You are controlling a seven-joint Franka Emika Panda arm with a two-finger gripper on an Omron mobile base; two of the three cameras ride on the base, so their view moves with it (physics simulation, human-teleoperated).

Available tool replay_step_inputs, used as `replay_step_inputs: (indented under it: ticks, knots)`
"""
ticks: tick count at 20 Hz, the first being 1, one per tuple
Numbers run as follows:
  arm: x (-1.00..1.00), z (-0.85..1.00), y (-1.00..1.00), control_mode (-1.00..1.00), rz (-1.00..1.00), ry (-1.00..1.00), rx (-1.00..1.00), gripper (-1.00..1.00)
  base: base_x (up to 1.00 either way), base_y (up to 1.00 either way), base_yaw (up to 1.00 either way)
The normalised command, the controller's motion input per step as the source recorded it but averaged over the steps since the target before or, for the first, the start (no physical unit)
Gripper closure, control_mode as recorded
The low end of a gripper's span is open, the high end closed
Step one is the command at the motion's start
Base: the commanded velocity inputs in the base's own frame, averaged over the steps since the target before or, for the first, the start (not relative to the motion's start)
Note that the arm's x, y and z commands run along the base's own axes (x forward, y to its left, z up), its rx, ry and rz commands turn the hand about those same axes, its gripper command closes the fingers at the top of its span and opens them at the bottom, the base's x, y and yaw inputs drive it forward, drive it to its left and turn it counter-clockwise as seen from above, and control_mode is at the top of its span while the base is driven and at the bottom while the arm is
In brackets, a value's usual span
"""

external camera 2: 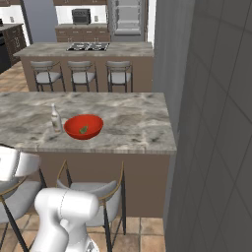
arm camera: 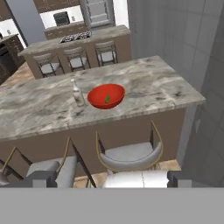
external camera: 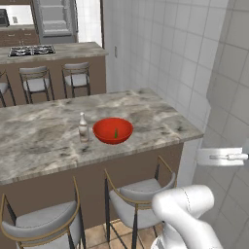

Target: There is a bowl on the dining counter. Grab a lemon wedge from the fridge and place it in the bowl. Then get the liquor bottle and glass cup from the cabinet and place them next to the bowl.

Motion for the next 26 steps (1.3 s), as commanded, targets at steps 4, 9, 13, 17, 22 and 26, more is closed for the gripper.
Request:
replay_step_inputs:
  ticks: [4, 9, 13, 17, 22, 26]
  knots:
    - [0.51, 0.0, 0.05, -1.0, 0.02, 0.0, 0.0, -1.0, 0.0, 0.0, 0.0]
    - [0.1, 0.0, 0.07, -1.0, 0.0, 0.0, 0.0, -1.0, 0.0, 0.0, 0.0]
    - [0.0, 0.0, 0.0, 1.0, 0.0, 0.0, 0.0, -1.0, -0.35, 0.33, 0.03]
    - [0.0, 0.0, 0.0, 1.0, 0.0, 0.0, 0.0, -1.0, -0.42, 0.91, 0.1]
    - [0.0, 0.0, 0.0, 1.0, 0.0, 0.0, 0.0, -1.0, -0.13, 1.0, 0.01]
    - [0.0, 0.0, 0.0, 1.0, 0.0, 0.0, 0.0, -1.0, -0.07, 1.0, 0.0]
